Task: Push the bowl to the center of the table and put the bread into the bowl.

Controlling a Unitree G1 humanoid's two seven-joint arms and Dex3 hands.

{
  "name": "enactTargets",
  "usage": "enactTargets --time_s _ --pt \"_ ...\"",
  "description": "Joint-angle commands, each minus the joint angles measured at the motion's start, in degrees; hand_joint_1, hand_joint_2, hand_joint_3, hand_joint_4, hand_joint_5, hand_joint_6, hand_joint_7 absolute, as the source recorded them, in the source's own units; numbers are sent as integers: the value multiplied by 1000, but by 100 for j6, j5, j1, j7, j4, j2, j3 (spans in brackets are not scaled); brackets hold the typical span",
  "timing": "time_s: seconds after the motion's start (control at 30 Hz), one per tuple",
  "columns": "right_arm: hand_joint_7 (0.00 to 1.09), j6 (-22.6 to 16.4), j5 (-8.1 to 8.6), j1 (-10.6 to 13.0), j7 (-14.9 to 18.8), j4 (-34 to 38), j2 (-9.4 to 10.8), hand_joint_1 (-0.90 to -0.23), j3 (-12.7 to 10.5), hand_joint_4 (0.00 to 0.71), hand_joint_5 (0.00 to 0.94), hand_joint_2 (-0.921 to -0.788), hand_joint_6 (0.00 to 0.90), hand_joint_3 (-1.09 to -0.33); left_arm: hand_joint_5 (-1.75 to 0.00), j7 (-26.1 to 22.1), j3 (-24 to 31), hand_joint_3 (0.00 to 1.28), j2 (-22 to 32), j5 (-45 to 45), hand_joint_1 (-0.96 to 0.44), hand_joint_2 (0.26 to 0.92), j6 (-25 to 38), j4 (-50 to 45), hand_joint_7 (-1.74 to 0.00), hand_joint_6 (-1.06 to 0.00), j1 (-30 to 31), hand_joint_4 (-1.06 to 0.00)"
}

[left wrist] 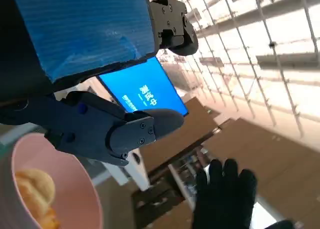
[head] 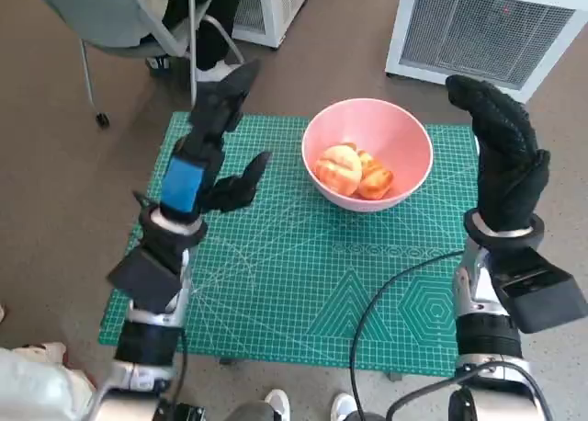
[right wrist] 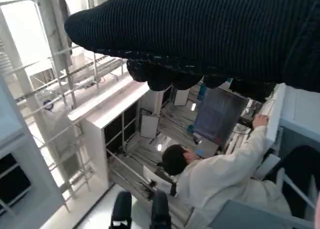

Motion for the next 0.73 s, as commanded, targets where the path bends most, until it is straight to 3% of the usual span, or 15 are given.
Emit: enactTargets --time_s 0.03,0.73 --pt "118 90 59 1 94 49 41 -628 26 328 0 -921 308 -780 -3 -130 60 629 -102 -244 -554 921 80 -164 -599 1 184 -204" --pt "112 255 -7 148 116 -325 -44 -633 37 316 0 -921 312 -778 0 -390 140 609 -323 -585 -550 921 231 -259 -583 1 317 -198"
